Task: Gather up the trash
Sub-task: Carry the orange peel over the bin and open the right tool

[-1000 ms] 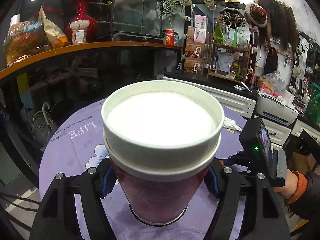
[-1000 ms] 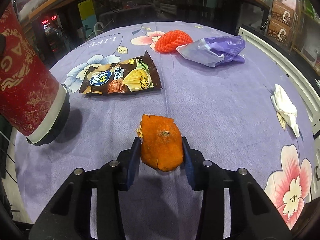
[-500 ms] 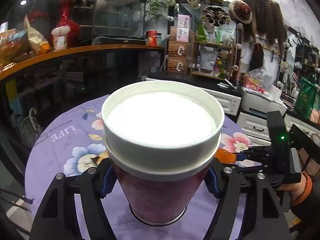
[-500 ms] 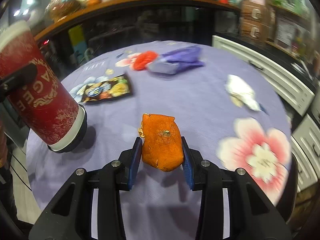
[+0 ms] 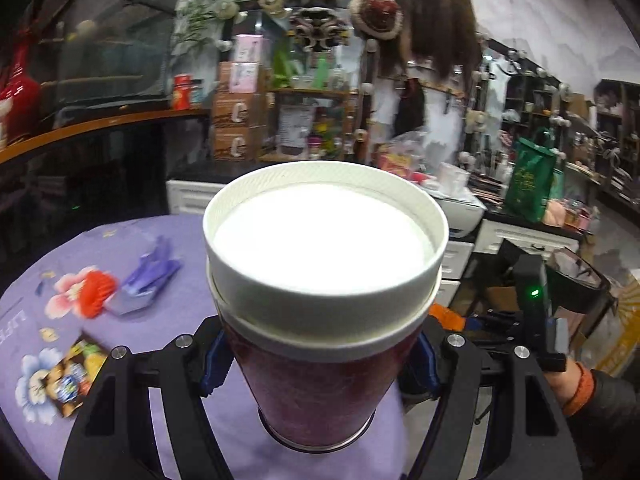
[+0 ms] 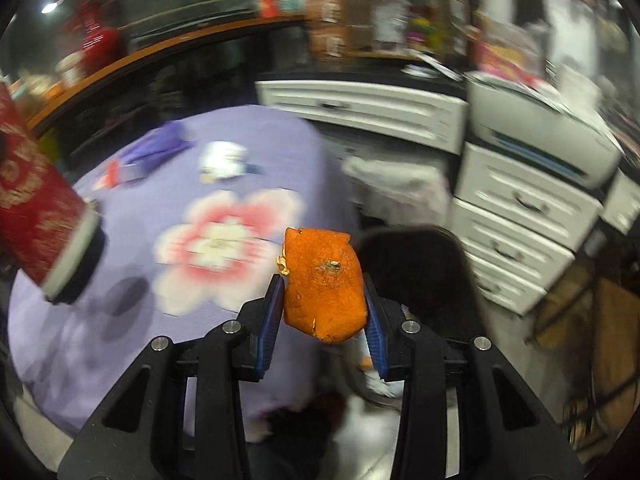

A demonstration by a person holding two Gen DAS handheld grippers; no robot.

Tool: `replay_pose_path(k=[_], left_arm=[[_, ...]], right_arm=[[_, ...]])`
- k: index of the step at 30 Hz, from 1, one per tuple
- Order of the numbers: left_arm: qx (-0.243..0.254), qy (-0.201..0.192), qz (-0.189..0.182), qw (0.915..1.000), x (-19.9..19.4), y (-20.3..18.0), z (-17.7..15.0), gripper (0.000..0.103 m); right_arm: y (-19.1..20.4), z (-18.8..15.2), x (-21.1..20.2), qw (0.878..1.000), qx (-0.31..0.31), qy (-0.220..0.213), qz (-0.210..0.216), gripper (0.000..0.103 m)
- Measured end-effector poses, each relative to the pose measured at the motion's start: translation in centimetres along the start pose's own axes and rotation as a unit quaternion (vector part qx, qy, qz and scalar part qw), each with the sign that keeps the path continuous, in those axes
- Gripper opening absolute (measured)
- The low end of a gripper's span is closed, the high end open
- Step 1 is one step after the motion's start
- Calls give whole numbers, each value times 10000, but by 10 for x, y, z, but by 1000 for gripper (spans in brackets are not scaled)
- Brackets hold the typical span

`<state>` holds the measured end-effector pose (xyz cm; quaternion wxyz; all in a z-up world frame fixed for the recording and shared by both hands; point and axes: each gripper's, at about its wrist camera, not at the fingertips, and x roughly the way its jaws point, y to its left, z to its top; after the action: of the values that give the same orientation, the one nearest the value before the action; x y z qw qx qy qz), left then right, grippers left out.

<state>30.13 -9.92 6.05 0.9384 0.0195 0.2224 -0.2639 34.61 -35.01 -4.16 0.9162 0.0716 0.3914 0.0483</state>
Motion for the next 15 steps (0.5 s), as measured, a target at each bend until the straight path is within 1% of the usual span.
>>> replay_pose_path(k=[4,7,9,14,15], left_arm=[[235,-78,-278,9993,24,-42,14,70],[355,-36,-434,9984,44,-68,17,70],[364,12,-514,9980,56,-79,15,70],[295,287,-677,9969,89,-99,5,70],[299,327,-684,9967,91,-101,3,70]], right_arm=[[-45,-18,18,9986,262,248,-391,38],[-71,-32,33,9965,498,405,-538,38],[-85,-40,46,9950,627,503,-596,38],[-98,-55,82,9923,722,753,-667,38],[-99,-57,88,9918,747,793,-665,38]])
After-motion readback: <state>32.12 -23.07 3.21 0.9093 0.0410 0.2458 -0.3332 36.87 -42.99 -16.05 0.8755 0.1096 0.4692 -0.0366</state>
